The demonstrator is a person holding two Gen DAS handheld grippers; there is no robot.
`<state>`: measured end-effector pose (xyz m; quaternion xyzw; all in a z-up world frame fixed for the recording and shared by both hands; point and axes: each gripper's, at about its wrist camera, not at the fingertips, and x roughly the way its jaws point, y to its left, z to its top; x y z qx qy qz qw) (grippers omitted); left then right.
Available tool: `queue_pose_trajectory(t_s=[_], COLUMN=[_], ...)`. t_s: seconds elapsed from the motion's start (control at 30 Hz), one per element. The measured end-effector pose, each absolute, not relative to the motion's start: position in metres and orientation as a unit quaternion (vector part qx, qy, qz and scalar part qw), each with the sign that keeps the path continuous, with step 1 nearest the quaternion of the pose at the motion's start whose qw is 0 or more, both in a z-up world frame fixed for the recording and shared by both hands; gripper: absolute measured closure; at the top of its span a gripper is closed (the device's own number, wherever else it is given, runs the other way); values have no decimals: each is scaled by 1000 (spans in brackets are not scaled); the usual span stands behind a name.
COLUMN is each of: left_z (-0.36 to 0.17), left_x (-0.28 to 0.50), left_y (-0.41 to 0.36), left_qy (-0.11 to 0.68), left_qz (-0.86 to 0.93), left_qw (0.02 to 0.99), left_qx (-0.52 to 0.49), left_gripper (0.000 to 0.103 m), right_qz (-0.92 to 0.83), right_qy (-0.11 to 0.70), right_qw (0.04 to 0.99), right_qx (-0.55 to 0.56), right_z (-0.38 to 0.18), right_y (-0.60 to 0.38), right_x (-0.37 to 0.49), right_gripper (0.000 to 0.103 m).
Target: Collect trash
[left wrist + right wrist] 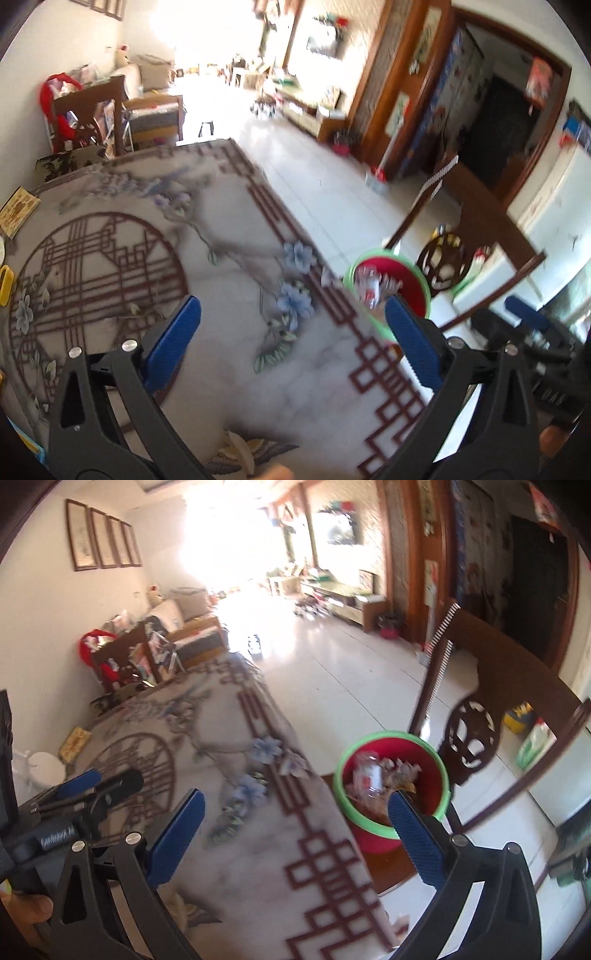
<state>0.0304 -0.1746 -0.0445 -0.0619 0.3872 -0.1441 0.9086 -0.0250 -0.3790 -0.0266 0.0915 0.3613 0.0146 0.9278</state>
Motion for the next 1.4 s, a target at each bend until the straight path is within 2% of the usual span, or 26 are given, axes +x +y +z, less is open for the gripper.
queue_pose_trajectory(t_s=[0.23, 0.3, 0.4, 0.57, 0.73, 1.4], left_z=[-10, -2, 4, 4, 0, -7], left_x=[7, 5, 5, -6, -5, 3], left_y=[-159, -157, -154, -151, -143, -146], left_qy=[272, 257, 251, 219, 240, 272], left_qz=[-106, -103, -74, -35, -56, -55], left_qw=[954, 959, 963, 974, 967, 959], left_qx=[-64, -68, -66, -40, -69, -58], left_gripper=[5, 5, 5, 5, 5, 5], right_qz=[-38, -70, -58, -36, -34, -48], right_qy=[145, 114, 128, 147, 157, 181], right_qw=[985, 990, 990, 988, 986, 982], right_qx=[83, 53, 22, 31, 36, 39], right_z=[13, 17, 17, 14, 9, 0], right_y=[-367, -360, -350, -344, -342, -350], right_x=[-83, -89, -82, -71, -74, -72], right_gripper=[7, 7, 7, 7, 7, 7])
